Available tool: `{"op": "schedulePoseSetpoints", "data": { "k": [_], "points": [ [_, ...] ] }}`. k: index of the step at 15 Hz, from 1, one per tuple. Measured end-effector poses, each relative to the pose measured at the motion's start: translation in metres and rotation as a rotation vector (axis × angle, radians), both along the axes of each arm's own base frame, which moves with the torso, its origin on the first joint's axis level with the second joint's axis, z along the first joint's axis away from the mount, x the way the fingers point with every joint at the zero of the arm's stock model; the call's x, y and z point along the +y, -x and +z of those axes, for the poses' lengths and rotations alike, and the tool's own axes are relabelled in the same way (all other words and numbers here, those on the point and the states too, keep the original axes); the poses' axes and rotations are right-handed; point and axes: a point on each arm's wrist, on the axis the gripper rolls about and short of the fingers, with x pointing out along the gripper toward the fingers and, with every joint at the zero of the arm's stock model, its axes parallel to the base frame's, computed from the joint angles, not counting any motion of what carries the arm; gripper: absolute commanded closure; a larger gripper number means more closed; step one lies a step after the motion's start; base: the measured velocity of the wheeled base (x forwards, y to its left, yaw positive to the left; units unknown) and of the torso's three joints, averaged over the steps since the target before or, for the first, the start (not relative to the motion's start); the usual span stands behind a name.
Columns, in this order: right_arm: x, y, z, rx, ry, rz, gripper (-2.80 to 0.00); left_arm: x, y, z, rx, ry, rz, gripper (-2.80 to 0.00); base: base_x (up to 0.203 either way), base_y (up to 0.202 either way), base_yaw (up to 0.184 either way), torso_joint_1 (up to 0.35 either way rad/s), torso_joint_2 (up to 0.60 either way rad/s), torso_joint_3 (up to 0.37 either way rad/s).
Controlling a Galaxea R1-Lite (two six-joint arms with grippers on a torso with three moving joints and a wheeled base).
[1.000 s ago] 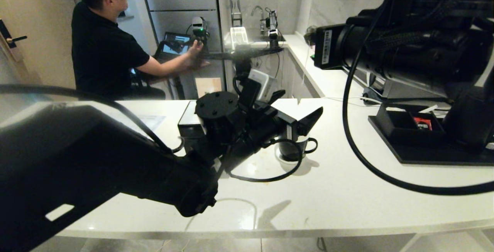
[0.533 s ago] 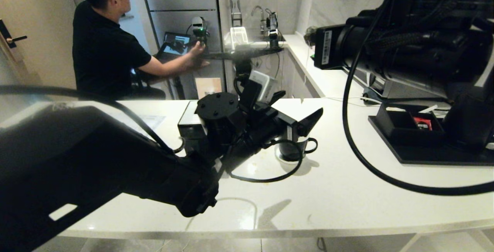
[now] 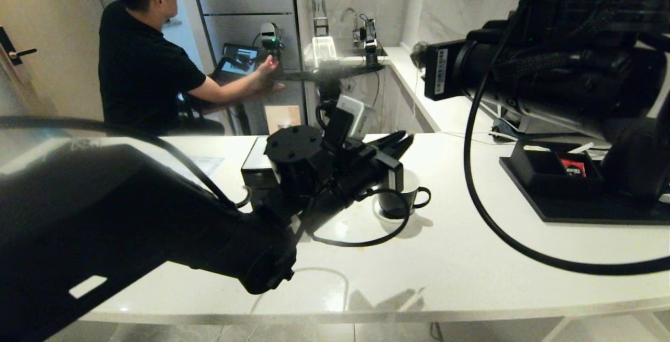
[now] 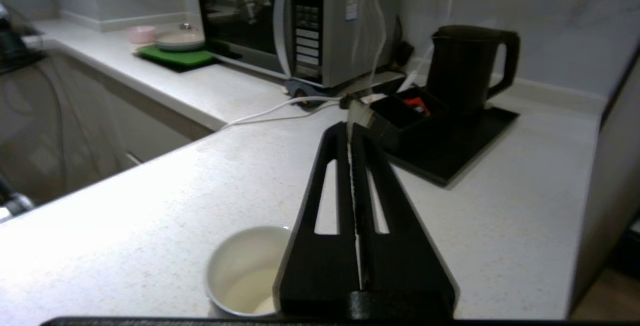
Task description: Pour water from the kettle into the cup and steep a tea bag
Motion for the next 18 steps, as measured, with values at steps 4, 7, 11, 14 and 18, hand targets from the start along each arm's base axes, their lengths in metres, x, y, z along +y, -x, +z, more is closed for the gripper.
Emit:
{"op": "schedulePoseSetpoints", "data": {
  "k": [4, 7, 11, 14, 18],
  "points": [
    [0.0003, 0.0010, 0.0003, -0.001, 0.001, 0.002, 0.00, 0.0001, 0.0000, 0.0001, 0.002, 0.002, 0.000, 0.00, 0.000, 0.000, 0.000, 0.000, 0.00, 0.000],
    [0.0018, 0.0024, 0.0003, -0.001, 0.001, 0.008, 0.00, 0.0003, -0.0002, 0.0001, 0.003, 0.002, 0.011, 0.00, 0.000, 0.000, 0.000, 0.000, 0.00, 0.000],
    [0.0020, 0.0027, 0.0002, -0.001, 0.002, 0.009, 0.00, 0.0003, -0.0002, 0.0004, 0.002, 0.004, 0.013, 0.00, 0.000, 0.000, 0.000, 0.000, 0.00, 0.000],
    [0.0019, 0.0026, 0.0002, -0.001, 0.001, 0.008, 0.00, 0.0008, -0.0005, 0.0007, 0.002, 0.006, 0.016, 0.00, 0.000, 0.000, 0.000, 0.000, 0.00, 0.000],
    [0.0016, 0.0028, 0.0017, -0.005, -0.002, 0.008, 0.00, 0.0021, -0.0012, 0.0015, 0.004, 0.012, 0.043, 0.00, 0.000, 0.000, 0.000, 0.000, 0.00, 0.000]
  ]
}}
